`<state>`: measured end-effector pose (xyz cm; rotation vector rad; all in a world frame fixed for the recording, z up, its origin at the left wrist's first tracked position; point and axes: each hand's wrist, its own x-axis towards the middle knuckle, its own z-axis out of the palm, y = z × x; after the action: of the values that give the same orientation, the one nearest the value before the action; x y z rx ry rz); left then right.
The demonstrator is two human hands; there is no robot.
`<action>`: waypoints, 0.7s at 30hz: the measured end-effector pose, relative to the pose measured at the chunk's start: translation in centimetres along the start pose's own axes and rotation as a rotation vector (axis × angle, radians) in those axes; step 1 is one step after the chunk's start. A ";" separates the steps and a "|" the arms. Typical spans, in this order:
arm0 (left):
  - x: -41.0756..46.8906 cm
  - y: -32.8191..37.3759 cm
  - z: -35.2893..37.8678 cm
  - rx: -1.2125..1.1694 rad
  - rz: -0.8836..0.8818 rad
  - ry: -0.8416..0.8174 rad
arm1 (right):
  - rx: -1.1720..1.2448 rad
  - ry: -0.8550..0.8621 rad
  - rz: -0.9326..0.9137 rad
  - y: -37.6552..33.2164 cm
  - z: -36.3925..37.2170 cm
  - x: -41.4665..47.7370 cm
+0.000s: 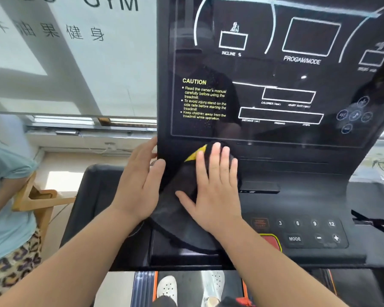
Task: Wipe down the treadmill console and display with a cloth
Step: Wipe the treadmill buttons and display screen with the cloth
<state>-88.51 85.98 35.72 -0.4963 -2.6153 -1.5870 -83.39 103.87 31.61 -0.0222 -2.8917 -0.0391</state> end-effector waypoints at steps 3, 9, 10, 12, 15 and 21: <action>0.1 0.2 0.4 -0.081 -0.022 0.043 | 0.042 0.029 0.199 2.7 0.1 -0.5; 0.4 0.1 0.7 -0.101 -0.005 0.066 | 0.126 0.147 0.273 2.8 -1.9 3.5; 0.4 0.0 0.8 -0.103 0.005 0.069 | 0.123 0.163 0.247 2.2 -2.5 4.6; 0.4 -0.1 0.7 -0.111 0.019 0.073 | 0.101 0.165 0.158 1.0 -3.5 6.5; 0.8 -0.1 0.3 -0.136 -0.031 0.079 | 0.039 0.127 -0.061 -0.4 -3.8 7.7; 2.4 0.1 -0.8 -0.139 -0.164 0.121 | -0.036 0.051 -0.351 0.2 -2.0 5.3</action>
<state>-90.88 85.87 36.66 -0.1877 -2.5256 -1.7942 -88.02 104.04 34.84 0.4725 -2.8068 -0.1523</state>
